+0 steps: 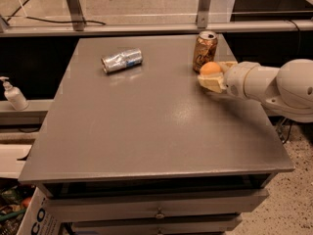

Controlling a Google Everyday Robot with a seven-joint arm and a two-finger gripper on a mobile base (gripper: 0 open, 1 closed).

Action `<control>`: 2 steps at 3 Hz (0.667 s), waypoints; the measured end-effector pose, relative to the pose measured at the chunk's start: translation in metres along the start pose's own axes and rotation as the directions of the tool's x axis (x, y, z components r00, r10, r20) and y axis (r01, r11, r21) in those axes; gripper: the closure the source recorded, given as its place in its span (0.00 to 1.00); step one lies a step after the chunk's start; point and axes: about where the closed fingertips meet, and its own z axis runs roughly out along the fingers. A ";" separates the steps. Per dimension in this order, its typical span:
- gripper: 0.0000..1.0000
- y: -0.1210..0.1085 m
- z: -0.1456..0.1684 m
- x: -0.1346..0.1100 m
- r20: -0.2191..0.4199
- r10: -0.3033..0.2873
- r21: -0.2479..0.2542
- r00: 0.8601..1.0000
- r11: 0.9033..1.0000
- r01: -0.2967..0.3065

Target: Move orange near orange can

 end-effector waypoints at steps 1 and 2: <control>0.82 -0.004 0.002 0.001 -0.007 0.019 0.014 1.000 1.000 -0.019; 0.59 -0.004 0.005 0.000 -0.007 0.029 0.018 1.000 0.999 -0.029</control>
Offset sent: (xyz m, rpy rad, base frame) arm 0.0089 -0.0042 -0.0019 0.0237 0.0164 -0.0457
